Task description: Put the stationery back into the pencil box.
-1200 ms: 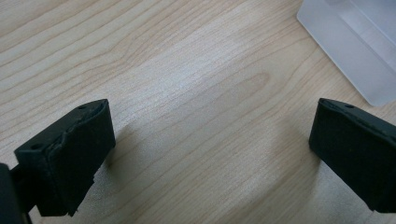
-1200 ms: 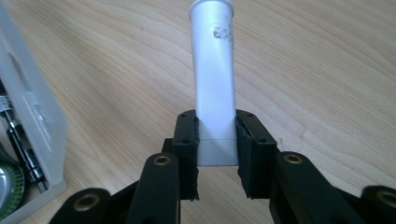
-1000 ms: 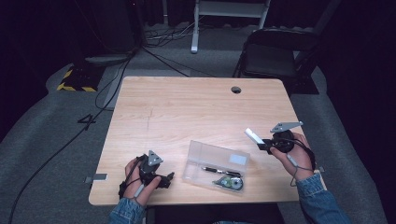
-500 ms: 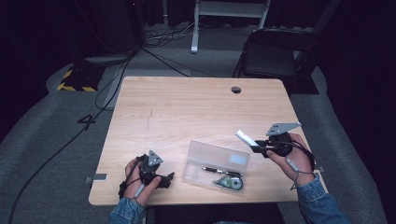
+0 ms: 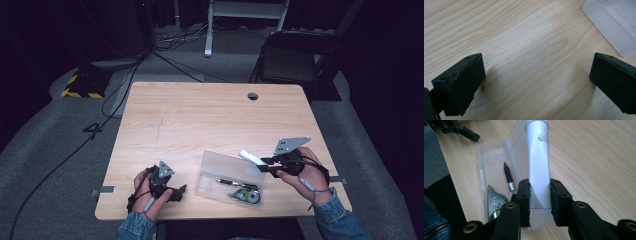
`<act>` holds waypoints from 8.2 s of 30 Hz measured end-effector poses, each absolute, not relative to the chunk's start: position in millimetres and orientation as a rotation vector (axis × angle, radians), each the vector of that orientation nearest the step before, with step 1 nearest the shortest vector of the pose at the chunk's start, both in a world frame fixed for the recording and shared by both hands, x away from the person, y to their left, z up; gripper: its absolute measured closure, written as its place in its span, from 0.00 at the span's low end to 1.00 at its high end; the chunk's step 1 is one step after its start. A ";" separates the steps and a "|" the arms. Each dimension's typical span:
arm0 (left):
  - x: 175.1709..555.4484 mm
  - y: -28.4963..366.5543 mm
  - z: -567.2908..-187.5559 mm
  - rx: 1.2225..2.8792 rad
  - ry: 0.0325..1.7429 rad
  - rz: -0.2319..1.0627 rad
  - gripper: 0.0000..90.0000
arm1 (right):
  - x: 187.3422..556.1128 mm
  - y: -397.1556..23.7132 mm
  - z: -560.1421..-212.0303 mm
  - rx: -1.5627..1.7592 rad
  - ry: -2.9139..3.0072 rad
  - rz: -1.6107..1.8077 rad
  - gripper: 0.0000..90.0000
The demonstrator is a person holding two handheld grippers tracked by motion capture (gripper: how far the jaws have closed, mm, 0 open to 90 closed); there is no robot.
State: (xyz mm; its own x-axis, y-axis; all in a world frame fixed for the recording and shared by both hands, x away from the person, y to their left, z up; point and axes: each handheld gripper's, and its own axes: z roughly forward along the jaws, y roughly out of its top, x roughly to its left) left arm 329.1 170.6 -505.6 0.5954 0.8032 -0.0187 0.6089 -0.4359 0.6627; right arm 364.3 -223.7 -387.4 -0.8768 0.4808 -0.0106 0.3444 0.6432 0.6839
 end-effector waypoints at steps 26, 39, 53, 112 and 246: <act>329.1 170.7 -505.5 2.191 1.113 0.398 0.01 | 344.9 -180.8 -403.1 0.419 2.847 1.021 0.79; 329.1 170.7 -505.5 2.191 1.112 0.399 0.01 | 342.6 -159.4 -419.5 0.334 2.940 0.928 0.79; 327.4 170.5 -506.0 2.181 1.121 0.401 0.01 | 352.0 -143.5 -437.2 0.308 2.992 0.825 0.79; 327.1 171.0 -506.0 2.188 1.107 0.402 0.00 | 365.4 -138.6 -459.9 0.360 2.937 0.827 0.74; 338.8 179.6 -505.9 2.175 1.143 0.409 0.00 | 425.8 -329.7 -504.2 1.091 2.369 1.025 0.14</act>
